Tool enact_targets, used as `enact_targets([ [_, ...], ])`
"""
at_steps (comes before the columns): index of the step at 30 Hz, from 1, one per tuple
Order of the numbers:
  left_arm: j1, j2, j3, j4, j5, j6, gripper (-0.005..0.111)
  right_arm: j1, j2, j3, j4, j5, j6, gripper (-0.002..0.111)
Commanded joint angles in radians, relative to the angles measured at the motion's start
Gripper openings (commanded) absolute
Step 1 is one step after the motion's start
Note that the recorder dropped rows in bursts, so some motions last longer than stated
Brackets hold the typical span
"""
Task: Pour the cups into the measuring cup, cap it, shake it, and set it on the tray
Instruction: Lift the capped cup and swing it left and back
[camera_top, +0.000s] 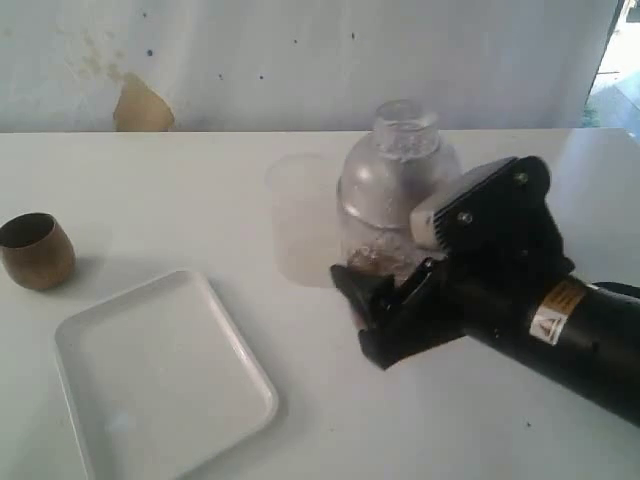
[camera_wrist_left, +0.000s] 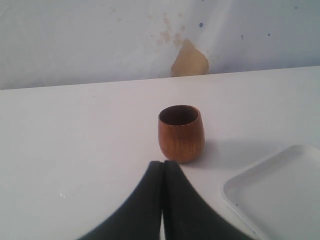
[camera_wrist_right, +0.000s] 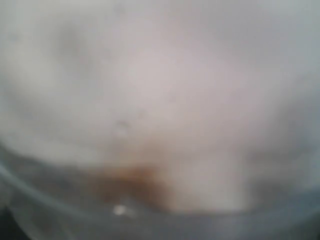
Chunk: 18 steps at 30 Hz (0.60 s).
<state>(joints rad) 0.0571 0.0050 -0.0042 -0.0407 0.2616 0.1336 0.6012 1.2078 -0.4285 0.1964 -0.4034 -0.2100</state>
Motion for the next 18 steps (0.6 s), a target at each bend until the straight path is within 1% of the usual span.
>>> enact_targets([
  [1,0.0,-0.005,0.004,0.002,-0.005,-0.001,0.0,0.005,-0.025,-0.023,0.068,-0.018,-0.031,0.0],
  [2,0.0,-0.005,0.004,0.002,-0.005,-0.001,0.0,0.029,-0.026,-0.026,-0.055,0.01,0.028,0.0],
  [3,0.0,-0.005,0.004,0.002,-0.005,-0.001,0.0,0.052,-0.029,-0.026,-0.118,0.021,0.074,0.0],
  [4,0.0,-0.005,0.004,0.002,-0.005,-0.001,0.0,0.075,-0.031,-0.026,-0.125,0.019,0.067,0.0],
  [5,0.0,-0.005,0.004,0.002,-0.005,-0.001,0.0,0.076,-0.031,-0.026,-0.091,0.005,0.028,0.0],
  [7,0.0,-0.005,0.004,0.002,-0.005,-0.001,0.0,0.054,-0.031,-0.026,0.095,-0.065,-0.088,0.0],
  [8,0.0,-0.005,0.004,0.002,-0.005,-0.001,0.0,0.046,-0.031,-0.027,0.139,-0.09,-0.108,0.0],
  [10,0.0,-0.005,0.004,0.002,-0.005,-0.001,0.0,0.065,-0.036,-0.036,0.108,-0.057,-0.055,0.0],
  [12,0.0,-0.005,0.004,0.002,-0.005,-0.001,0.0,0.113,-0.043,-0.044,-0.045,-0.018,0.025,0.0],
  [13,0.0,-0.005,0.004,0.002,-0.005,-0.001,0.0,0.133,-0.043,-0.045,-0.063,-0.016,0.026,0.0],
  [14,0.0,-0.005,0.004,0.002,-0.005,-0.001,0.0,0.136,-0.043,-0.045,-0.043,-0.033,0.005,0.0],
  [16,0.0,-0.005,0.004,0.002,-0.005,-0.001,0.0,0.112,-0.043,-0.045,0.101,-0.1,-0.06,0.0],
  [17,0.0,-0.005,0.004,0.002,-0.005,-0.001,0.0,0.098,-0.043,-0.046,0.133,-0.123,-0.056,0.0],
  [18,0.0,-0.005,0.004,0.002,-0.005,-0.001,0.0,0.093,-0.043,-0.048,0.124,-0.129,-0.029,0.0],
])
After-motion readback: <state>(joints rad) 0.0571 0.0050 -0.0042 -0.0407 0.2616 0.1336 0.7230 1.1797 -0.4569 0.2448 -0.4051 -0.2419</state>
